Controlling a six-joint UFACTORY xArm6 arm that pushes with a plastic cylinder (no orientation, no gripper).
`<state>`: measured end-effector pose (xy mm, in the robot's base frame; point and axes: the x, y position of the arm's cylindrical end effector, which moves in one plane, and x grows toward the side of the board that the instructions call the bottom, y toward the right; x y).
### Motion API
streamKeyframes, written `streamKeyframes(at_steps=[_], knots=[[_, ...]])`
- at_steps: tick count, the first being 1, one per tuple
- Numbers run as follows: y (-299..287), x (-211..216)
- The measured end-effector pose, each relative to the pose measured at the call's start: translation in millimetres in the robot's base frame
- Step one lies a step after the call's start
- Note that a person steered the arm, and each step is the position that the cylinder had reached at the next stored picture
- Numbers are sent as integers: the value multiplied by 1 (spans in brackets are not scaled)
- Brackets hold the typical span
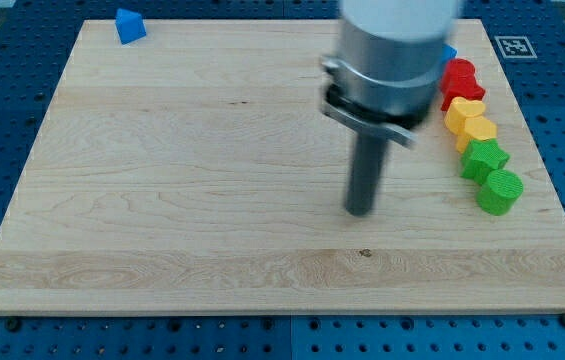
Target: Move the green circle to the top center
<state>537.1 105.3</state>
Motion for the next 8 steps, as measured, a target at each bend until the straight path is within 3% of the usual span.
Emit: streamKeyframes(at_steps=[1,2,3,8], knots=[[76,42],[140,47],[158,26],[131,-10]])
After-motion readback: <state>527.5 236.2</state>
